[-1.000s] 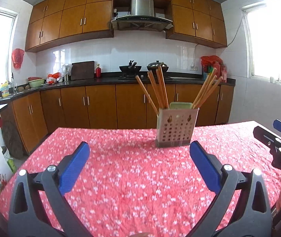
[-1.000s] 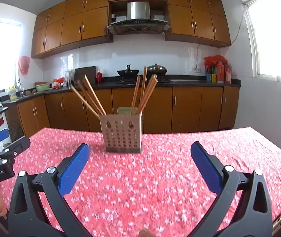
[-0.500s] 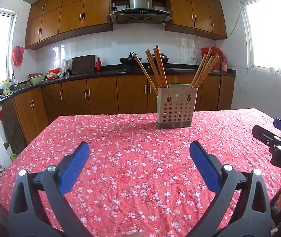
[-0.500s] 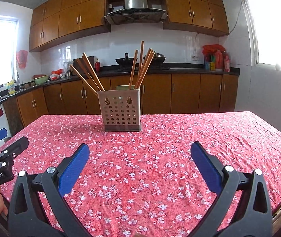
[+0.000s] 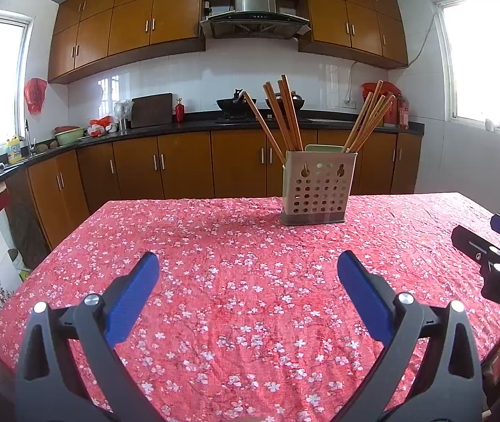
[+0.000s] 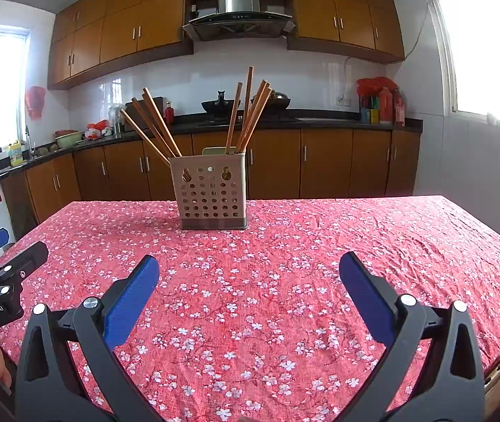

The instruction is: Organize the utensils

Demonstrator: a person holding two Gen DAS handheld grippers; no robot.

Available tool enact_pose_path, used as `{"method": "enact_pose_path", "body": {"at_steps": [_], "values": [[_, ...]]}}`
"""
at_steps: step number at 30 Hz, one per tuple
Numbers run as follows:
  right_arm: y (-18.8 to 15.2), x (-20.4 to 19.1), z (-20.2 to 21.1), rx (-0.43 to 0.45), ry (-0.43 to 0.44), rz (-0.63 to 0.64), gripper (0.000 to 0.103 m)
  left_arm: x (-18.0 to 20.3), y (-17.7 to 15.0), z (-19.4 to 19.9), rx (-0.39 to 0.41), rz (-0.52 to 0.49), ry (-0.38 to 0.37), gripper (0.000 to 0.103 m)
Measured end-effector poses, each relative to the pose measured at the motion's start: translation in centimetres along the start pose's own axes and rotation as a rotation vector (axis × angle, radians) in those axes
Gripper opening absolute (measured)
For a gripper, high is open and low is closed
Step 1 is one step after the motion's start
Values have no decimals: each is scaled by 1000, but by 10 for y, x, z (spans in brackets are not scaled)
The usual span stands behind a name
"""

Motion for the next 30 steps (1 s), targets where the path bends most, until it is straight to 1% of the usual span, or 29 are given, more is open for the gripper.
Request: {"method": "enact_pose_path", "body": {"at_steps": [30], "values": [[-1,1,-1,-4,1,-4,101,3,1,-2,-8,10,-9,99]]}}
Point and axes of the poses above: each gripper's, at about its wrist camera, not at the fingertips, and z roughly against the way its jaws point, x to its right, y to its top, the point moved 7 cm from there along -z, roughly the way its jaws point, and after that the axes turned 12 degrees about -x, right-handed, at the moved point
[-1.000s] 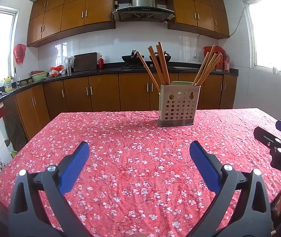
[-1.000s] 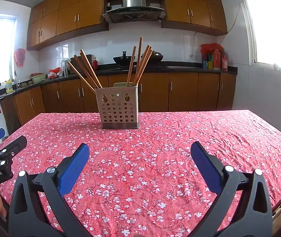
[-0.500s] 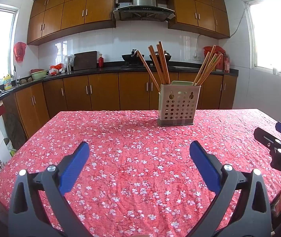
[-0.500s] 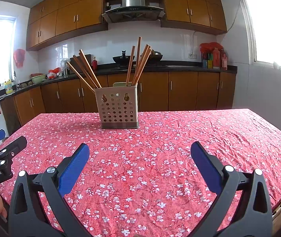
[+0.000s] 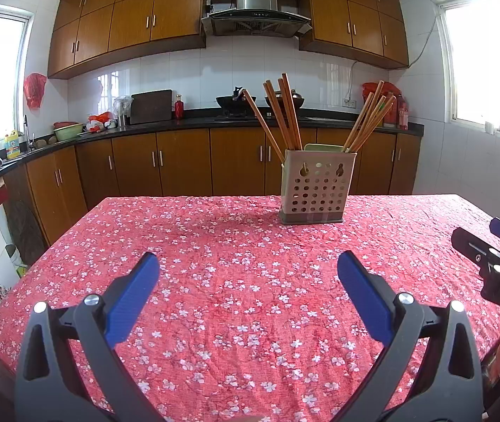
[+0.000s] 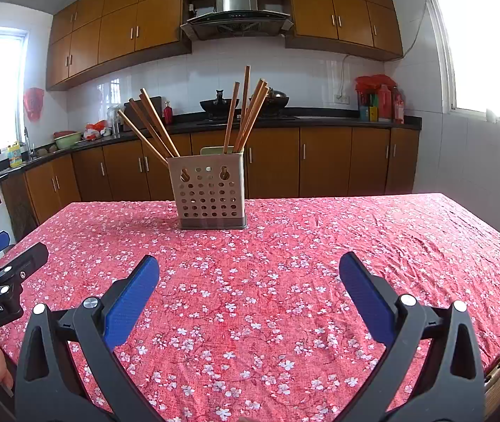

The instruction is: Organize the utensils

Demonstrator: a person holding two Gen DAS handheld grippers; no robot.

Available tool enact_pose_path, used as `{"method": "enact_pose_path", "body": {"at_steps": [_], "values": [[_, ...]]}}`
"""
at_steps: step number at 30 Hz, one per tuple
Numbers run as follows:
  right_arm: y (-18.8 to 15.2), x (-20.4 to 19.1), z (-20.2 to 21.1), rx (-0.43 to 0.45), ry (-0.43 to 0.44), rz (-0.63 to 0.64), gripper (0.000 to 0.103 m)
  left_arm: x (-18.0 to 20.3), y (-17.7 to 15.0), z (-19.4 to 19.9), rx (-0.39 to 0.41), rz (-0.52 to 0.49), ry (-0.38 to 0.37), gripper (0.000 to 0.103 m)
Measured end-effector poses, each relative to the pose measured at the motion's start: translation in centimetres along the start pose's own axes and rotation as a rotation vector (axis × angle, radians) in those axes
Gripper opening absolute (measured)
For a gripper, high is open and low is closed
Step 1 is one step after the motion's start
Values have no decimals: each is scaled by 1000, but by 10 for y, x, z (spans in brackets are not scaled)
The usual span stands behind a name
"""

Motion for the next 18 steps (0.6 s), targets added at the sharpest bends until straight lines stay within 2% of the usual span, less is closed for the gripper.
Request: {"method": "enact_pose_path", "body": {"at_steps": [18], "values": [[0,-3,-1,-6,-3,-9,101,1,0,-1,-4,3,2,99]]}}
Point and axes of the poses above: each gripper's, at about its wrist camera, not at the fingertips, and z roughly against the way its jaws point, x to its right, y to its top, the point moved 7 cm from there along -z, roughly the way its jaws point, and after that the axes turned 12 degrees about -x, right-handed, at the moved point
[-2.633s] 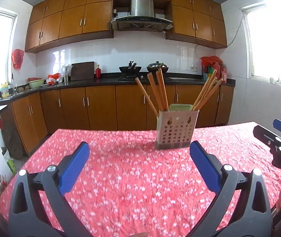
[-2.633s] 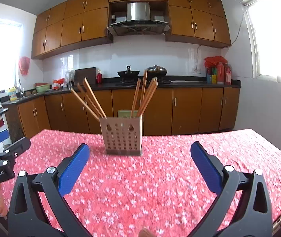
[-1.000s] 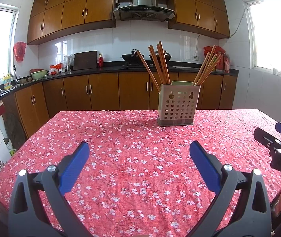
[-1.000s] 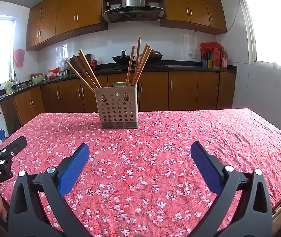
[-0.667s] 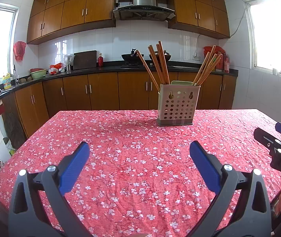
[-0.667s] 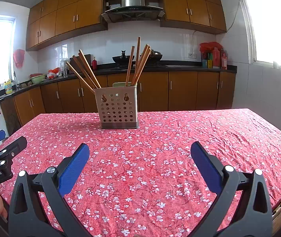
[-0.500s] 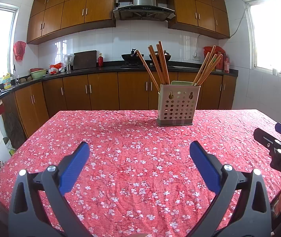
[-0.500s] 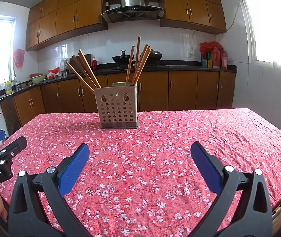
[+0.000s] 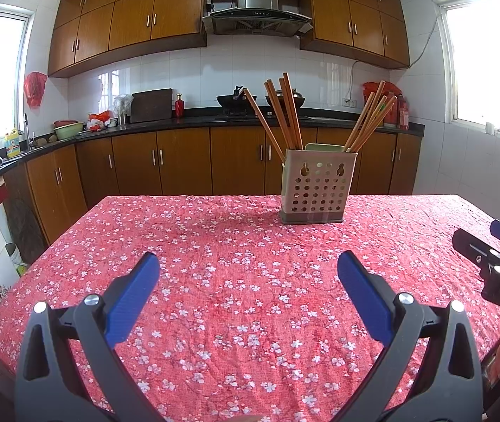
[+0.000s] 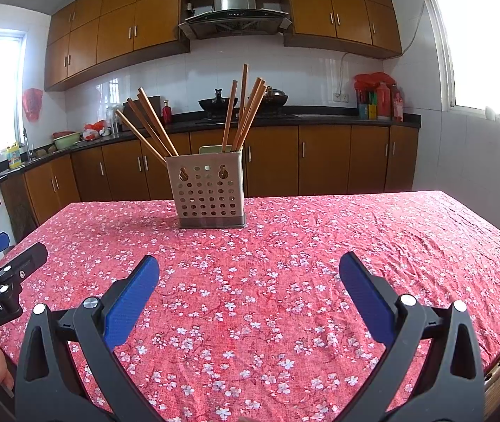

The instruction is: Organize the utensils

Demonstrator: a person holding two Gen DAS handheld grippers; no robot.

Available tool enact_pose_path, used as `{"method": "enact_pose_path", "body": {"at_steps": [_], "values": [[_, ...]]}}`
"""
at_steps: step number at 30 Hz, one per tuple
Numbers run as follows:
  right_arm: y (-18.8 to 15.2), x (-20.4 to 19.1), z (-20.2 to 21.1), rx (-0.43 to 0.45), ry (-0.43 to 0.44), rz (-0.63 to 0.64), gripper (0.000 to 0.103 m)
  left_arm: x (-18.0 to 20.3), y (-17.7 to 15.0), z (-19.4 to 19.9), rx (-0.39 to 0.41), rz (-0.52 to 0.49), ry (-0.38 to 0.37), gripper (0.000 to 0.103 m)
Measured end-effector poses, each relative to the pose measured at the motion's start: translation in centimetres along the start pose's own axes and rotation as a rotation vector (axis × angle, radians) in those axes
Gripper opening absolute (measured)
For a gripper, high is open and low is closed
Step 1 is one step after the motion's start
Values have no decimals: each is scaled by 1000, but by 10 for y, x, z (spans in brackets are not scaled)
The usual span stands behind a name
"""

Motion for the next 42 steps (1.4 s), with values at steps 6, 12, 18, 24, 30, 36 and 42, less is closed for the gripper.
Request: {"method": "enact_pose_path", "body": {"at_steps": [6,12,18,24,30,36,42], "values": [[0,0,0,0,-1,-1,101,0,0,0,0,0,-1,99],[0,0,0,0,-1,-1,101,1,0,0,-1,1,-1,99],[0,0,0,-1,-1,-2,101,2,1,0,0,0,-1,99],[0,0,0,-2,0,-2,101,2,1,-1,-4,2,-1,99],[-1,-1,0,-3,0,-5,101,3,1,-1,-5,2,0,99],[-3,-2,0,-5,-1,-8,101,3,1,-1,-6,3,0,99],[-4,-3,-1,-9,1,-10,101,1,0,-2,-8,9,3,99]]}}
Point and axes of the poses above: each gripper's, at about its wrist camera, not at the fingertips, and z roughly against the way its jaws point, x to its right, y to its top, the point moved 7 cm from there along -z, roughly the way its jaws point, and after that the axes turned 12 degrees about -x, right-handed, at the moved point
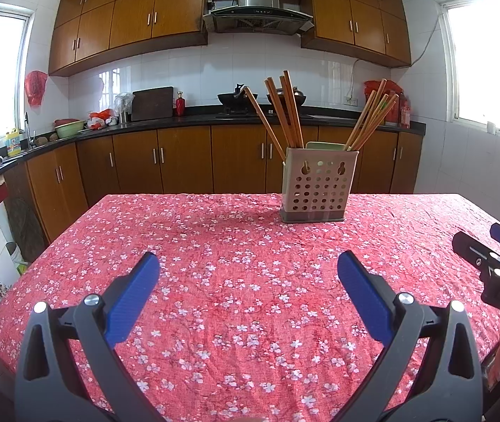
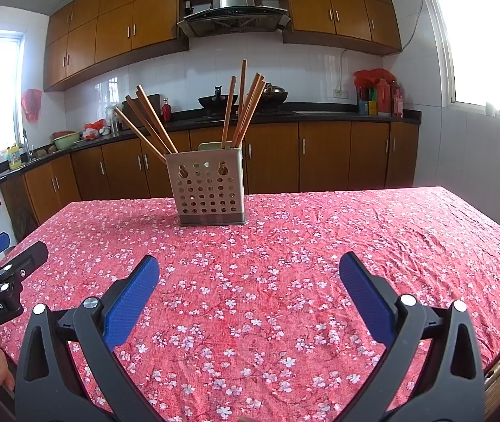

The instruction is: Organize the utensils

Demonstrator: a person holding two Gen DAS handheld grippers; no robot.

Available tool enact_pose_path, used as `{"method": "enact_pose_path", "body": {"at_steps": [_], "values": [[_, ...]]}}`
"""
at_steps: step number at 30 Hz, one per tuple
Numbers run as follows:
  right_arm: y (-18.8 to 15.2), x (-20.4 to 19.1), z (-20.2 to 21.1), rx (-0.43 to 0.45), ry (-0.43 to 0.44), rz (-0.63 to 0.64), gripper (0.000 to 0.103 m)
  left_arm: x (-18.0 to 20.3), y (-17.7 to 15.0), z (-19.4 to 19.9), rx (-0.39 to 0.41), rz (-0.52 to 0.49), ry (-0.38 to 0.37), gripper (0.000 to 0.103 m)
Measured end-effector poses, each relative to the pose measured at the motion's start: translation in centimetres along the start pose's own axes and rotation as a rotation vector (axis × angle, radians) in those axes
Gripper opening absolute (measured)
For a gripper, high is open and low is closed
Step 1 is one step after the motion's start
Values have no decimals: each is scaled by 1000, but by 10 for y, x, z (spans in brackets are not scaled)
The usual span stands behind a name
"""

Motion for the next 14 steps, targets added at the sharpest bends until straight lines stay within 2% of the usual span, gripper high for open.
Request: {"method": "enact_pose_path", "body": {"at_steps": [14], "values": [[0,0,-1,-2,1,-1,101,-2,0,0,-8,11,4,99]]}}
Point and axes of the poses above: each gripper's, at about its wrist camera, not at the fingertips, and z roughly against the way its jaws point, x to its right, y to its top, the point moved 7 cm from there along -z, roughly the way its jaws point, and after that the axes turned 12 degrees about -x, right-handed, at the moved point
